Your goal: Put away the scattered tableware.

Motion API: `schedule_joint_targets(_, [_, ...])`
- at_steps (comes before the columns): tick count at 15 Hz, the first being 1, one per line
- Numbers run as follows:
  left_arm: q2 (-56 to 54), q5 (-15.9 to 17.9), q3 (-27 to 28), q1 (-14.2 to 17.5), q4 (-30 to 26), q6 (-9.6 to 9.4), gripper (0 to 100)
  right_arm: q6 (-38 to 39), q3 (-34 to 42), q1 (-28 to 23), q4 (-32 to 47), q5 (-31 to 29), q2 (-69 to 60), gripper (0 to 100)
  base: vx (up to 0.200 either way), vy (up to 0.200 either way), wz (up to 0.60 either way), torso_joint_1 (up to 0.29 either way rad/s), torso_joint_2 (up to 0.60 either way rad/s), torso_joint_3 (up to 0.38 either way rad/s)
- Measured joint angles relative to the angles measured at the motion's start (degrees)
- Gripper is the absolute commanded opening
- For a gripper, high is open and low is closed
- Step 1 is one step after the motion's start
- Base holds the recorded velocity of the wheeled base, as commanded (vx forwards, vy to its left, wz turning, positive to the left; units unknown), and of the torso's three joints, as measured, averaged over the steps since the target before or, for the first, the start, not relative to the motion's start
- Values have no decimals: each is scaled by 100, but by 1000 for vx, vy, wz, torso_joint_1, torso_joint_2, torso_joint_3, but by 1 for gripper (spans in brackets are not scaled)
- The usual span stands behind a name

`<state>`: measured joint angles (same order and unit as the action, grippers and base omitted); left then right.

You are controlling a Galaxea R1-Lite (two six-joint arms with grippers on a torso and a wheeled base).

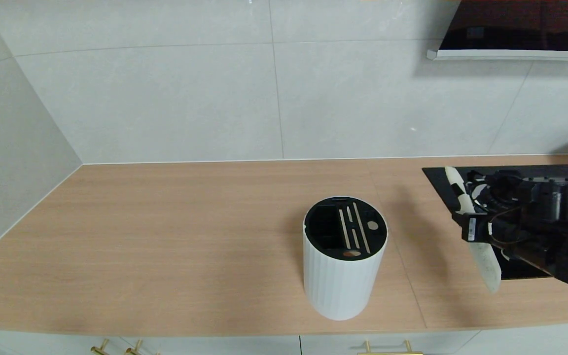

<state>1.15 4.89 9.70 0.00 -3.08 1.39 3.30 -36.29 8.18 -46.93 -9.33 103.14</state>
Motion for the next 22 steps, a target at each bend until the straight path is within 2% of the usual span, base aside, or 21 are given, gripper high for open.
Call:
schedule_joint_targets(3, [877, 360, 1087, -27, -304, 60, 100, 28, -951, 149, 1358, -4, -635, 0, 0, 0, 0, 0, 0, 0])
schedule_joint_targets(5, [1930, 492, 1913, -33, -384, 72, 100, 74, -1707, 507, 2352, -22, -1064, 0, 0, 0, 0, 0, 0, 0])
schedule_joint_targets(7, [3074, 846, 2628, -173, -250, 216, 100, 367, -2048, 1069, 2620, -61, -1473, 0, 0, 0, 0, 0, 0, 0])
schedule_joint_targets(8, [3604, 1145, 2903, -455, -63, 496, 100, 521, -2098, 1408, 2675, -85, -1687, 0, 0, 0, 0, 0, 0, 0])
schedule_joint_targets(9, [4014, 1349, 3098, -862, 197, 936, 100, 597, -2107, 1704, 2709, -107, -1855, 0, 0, 0, 0, 0, 0, 0])
schedule_joint_targets(11, [4836, 1585, 3401, -1720, 935, 1947, 100, 662, -2098, 2255, 2860, -194, -2092, 0, 0, 0, 0, 0, 0, 0])
schedule_joint_targets(12, [5258, 1641, 3516, -1981, 1315, 2330, 100, 677, -2087, 2432, 2926, -244, -2153, 0, 0, 0, 0, 0, 0, 0])
schedule_joint_targets(14, [6109, 1673, 3685, -2328, 2057, 2929, 100, 681, -2076, 2704, 2939, -290, -2227, 0, 0, 0, 0, 0, 0, 0])
schedule_joint_targets(16, [6902, 1358, 3886, -2700, 2643, 3284, 100, 688, -2002, 3084, 2948, -290, -2250, 0, 0, 0, 0, 0, 0, 0])
schedule_joint_targets(18, [7608, 805, 4118, -3246, 2889, 3418, 100, 818, -1952, 3374, 2934, -288, -2197, 0, 0, 0, 0, 0, 0, 0])
schedule_joint_targets(20, [8187, 358, 4302, -3694, 2985, 3452, 100, 917, -1933, 3583, 2920, -279, -2078, 0, 0, 0, 0, 0, 0, 0])
schedule_joint_targets(22, [8596, 156, 4365, -4052, 3287, 3600, 100, 996, -1916, 3771, 2915, -260, -1924, 0, 0, 0, 0, 0, 0, 0])
